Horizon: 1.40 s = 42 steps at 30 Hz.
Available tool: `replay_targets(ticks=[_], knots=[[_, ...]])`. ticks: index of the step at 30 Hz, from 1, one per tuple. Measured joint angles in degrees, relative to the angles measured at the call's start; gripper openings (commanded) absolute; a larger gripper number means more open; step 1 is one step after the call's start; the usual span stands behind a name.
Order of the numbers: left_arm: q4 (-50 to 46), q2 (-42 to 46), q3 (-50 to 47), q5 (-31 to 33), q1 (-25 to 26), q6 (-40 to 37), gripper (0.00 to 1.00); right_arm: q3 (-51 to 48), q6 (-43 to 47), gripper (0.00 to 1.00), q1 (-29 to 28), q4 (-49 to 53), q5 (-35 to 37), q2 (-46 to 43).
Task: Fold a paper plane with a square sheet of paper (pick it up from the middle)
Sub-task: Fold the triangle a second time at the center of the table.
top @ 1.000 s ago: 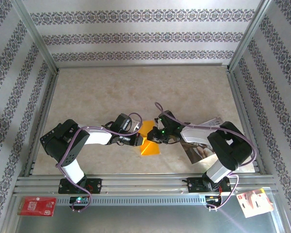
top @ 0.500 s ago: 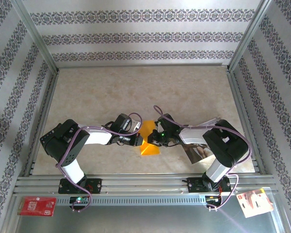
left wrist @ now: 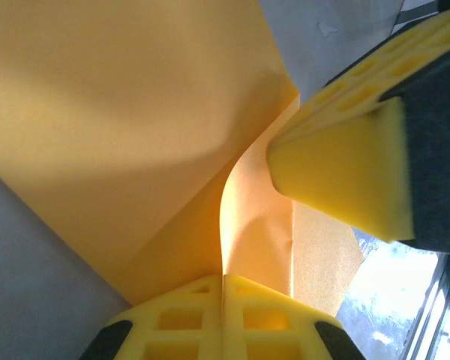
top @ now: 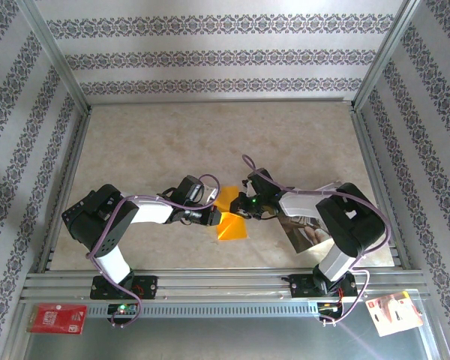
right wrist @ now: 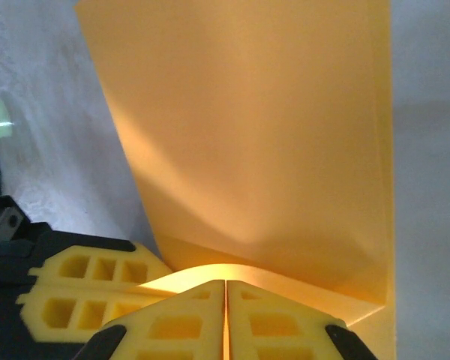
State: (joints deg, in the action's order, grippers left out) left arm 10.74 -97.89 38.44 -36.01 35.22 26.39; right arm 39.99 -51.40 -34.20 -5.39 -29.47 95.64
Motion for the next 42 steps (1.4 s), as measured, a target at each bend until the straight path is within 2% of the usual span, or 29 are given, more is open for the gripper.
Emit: replay_targets(ticks=[15,19,26,33,37,42], knots=[[0.0,0.0,0.0,0.0,0.0,0.0,0.00,-1.2,1.9,0.09,1.1,-2.1,-1.2,1.8],[-0.2,0.0,0.1,0.0,0.0,0.0,0.04,-1.2,2.1,0.09,1.1,-2.1,-1.2,1.8],[-2.4,0.6,1.1,0.3,0.1,0.0,0.18,-1.3,2.1,0.08,1.1,-2.2,-1.2,1.8],[-8.2,5.2,1.5,4.7,0.0,0.2,0.29,-1.5,2.1,0.08,1.1,-2.4,-1.2,1.8],[-10.2,10.3,1.5,6.1,0.0,1.5,0.26,-1.5,2.1,0.07,1.1,-2.5,-1.2,1.8],[-10.1,13.9,1.6,5.7,1.9,4.5,0.08,-1.5,2.1,0.07,1.1,-2.6,-1.2,1.8]])
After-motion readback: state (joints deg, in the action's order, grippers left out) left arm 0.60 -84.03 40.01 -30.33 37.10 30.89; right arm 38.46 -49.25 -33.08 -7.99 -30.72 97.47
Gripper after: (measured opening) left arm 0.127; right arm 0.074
